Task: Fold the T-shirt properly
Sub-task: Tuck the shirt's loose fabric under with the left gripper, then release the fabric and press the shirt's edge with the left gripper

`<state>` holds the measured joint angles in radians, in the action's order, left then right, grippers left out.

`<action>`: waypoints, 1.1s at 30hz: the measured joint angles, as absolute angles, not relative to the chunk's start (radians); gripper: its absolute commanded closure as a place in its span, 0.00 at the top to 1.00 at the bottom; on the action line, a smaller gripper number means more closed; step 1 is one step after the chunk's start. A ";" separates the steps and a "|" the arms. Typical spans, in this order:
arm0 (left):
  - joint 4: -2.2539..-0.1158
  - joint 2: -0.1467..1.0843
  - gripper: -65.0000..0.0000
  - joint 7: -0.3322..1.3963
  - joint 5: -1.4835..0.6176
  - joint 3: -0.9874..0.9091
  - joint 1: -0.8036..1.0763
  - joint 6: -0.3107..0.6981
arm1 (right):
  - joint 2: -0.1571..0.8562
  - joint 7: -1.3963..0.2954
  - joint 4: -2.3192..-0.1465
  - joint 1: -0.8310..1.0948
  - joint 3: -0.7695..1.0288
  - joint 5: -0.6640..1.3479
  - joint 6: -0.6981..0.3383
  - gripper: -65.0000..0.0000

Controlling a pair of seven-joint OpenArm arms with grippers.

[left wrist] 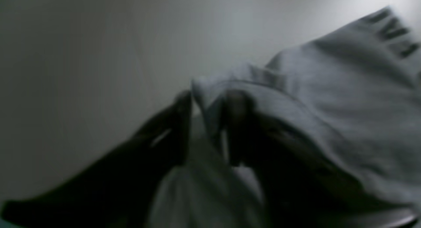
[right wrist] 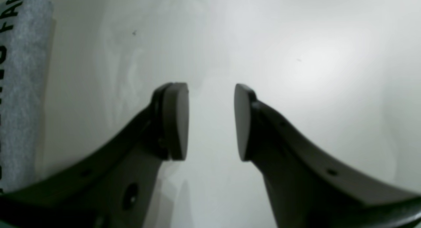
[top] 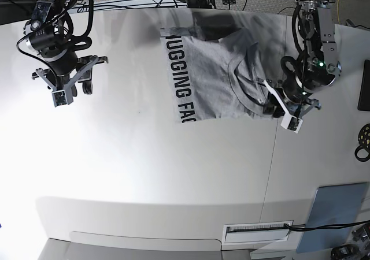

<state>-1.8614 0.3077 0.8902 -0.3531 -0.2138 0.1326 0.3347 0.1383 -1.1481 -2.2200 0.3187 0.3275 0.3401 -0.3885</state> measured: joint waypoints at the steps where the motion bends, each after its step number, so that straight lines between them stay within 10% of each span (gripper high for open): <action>1: -1.861 0.308 0.46 0.889 -0.339 -0.214 0.133 0.318 | 0.138 -1.148 -2.220 0.319 0.327 0.340 -0.389 0.35; 7: -1.861 0.308 0.54 0.935 -0.274 -0.216 0.133 0.283 | 0.138 -1.151 -2.220 0.319 0.327 0.340 -0.389 0.35; 17: -1.892 0.305 0.54 1.153 -0.848 -0.338 0.187 0.690 | 0.138 -1.151 -2.220 0.319 0.327 0.341 -0.389 0.35; 33: -1.901 0.305 0.53 1.217 -0.917 -0.424 0.430 0.697 | 0.138 -1.147 -2.220 0.319 0.327 0.445 -0.409 0.35</action>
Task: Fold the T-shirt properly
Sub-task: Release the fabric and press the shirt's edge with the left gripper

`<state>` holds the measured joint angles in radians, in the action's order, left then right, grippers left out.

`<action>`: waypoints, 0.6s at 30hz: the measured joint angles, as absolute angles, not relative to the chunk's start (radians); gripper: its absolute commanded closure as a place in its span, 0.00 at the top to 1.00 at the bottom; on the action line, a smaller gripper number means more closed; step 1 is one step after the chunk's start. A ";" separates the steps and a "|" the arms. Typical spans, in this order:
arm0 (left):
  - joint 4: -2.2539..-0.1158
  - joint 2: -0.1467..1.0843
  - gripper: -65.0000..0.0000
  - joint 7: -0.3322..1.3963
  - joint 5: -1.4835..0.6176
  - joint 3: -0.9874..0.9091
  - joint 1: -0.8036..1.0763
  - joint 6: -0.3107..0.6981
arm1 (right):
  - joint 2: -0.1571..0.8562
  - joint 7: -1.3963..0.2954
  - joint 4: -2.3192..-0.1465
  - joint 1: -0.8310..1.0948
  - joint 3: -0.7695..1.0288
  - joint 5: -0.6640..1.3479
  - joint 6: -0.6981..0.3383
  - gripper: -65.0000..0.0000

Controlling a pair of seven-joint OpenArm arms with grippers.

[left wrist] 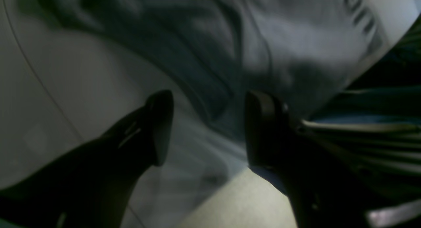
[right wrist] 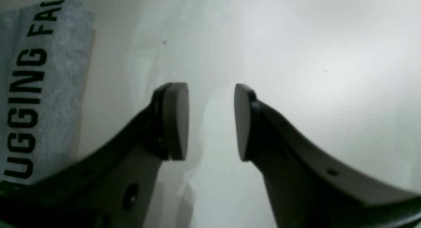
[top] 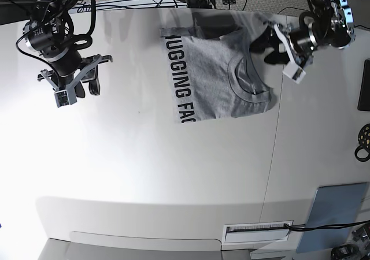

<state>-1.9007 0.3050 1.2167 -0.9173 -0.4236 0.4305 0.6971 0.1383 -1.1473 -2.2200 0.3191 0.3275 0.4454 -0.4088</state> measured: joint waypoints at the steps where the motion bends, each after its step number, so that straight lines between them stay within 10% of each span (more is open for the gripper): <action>1: -1.901 0.305 0.53 1.227 -0.918 -0.424 0.439 0.697 | 0.138 -1.145 -2.220 0.319 0.327 0.445 -0.409 0.35; 18: -2.135 0.305 0.53 1.172 -0.965 -0.424 0.583 0.697 | 0.138 -1.136 -2.220 0.319 0.327 0.444 -0.408 0.35</action>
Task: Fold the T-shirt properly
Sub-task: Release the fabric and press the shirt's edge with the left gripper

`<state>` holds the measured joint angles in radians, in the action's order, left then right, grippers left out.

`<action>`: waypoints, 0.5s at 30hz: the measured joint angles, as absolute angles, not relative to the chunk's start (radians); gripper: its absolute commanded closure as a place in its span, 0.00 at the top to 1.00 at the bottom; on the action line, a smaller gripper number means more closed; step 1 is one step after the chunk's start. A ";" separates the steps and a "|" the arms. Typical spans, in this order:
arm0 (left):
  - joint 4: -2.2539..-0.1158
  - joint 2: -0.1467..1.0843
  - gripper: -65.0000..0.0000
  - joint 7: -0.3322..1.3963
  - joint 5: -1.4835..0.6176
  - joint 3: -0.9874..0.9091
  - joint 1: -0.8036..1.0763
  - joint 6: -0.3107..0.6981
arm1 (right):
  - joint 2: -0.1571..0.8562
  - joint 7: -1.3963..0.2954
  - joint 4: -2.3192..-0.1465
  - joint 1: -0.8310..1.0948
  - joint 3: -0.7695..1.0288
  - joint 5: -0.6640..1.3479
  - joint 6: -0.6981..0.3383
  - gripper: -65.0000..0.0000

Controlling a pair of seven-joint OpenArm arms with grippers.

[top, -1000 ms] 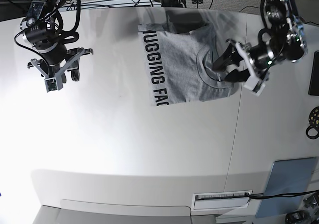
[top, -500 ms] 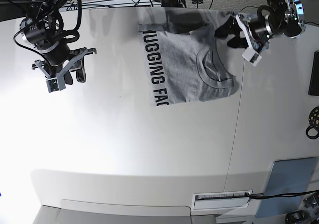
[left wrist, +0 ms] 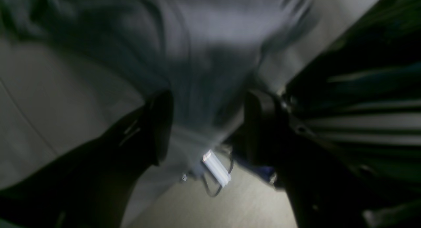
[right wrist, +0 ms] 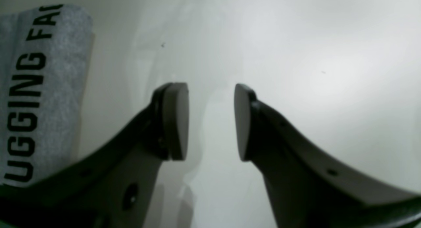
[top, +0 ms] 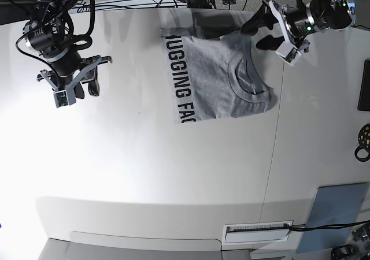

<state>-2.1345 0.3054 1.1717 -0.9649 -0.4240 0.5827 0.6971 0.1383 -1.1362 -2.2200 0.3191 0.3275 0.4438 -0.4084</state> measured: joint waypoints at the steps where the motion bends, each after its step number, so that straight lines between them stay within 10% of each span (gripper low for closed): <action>1: -2.134 0.305 0.53 1.150 -0.934 -0.424 0.583 0.697 | 0.138 -1.137 -2.220 0.319 0.327 0.444 -0.408 0.35; 15: -2.130 0.306 0.53 0.968 -0.377 -0.084 0.584 0.694 | 0.138 -1.143 -2.220 0.319 0.327 0.411 -0.408 0.35</action>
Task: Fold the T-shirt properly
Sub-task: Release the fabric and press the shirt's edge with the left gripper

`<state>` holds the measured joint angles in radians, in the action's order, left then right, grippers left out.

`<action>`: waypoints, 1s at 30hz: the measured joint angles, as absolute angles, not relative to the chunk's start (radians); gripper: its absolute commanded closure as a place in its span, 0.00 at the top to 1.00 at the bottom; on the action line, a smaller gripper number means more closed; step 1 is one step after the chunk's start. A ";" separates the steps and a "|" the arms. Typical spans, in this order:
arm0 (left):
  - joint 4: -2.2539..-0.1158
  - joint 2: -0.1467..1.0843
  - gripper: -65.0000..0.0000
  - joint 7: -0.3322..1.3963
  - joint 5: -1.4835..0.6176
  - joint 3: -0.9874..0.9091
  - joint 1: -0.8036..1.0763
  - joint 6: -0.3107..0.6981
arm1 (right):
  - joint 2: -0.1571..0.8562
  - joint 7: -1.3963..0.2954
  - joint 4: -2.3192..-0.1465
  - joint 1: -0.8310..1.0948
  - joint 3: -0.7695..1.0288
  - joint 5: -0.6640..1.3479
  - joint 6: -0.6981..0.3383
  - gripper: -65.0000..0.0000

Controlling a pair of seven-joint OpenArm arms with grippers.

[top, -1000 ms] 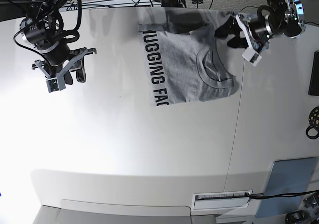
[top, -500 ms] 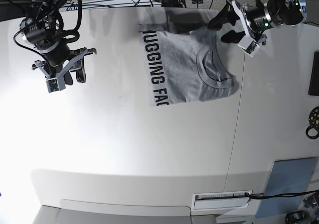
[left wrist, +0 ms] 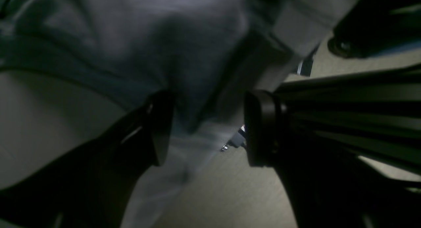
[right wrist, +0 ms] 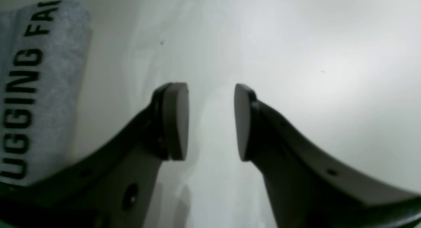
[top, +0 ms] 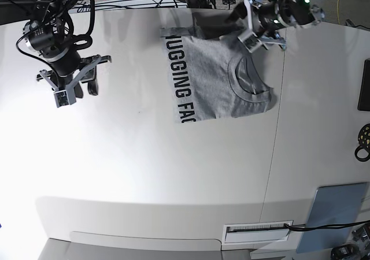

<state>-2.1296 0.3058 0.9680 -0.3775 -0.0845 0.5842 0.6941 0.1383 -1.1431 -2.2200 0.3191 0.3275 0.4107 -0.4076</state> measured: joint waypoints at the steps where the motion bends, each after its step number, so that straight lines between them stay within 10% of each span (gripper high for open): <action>1: -2.130 0.305 0.52 0.950 -0.360 -0.083 0.584 0.694 | 0.138 -1.144 -2.220 0.319 0.327 0.405 -0.408 0.35; 9: -2.130 0.308 0.07 0.872 -0.134 -0.111 0.584 0.567 | 0.138 -1.144 -2.220 0.319 0.327 0.406 -0.408 0.35; 16: -2.130 0.308 0.09 0.888 -0.016 -0.161 0.584 0.550 | 0.138 -1.143 -2.220 0.319 0.327 0.406 -0.408 0.35; 24: -2.130 0.308 0.50 0.926 -0.042 -0.174 0.587 0.663 | 0.138 -1.143 -2.220 0.319 0.327 0.406 -0.408 0.35; 30: -2.130 0.308 0.37 0.905 -0.174 -0.283 0.584 0.611 | 0.138 -1.090 -2.220 0.319 0.323 0.419 -0.408 0.35</action>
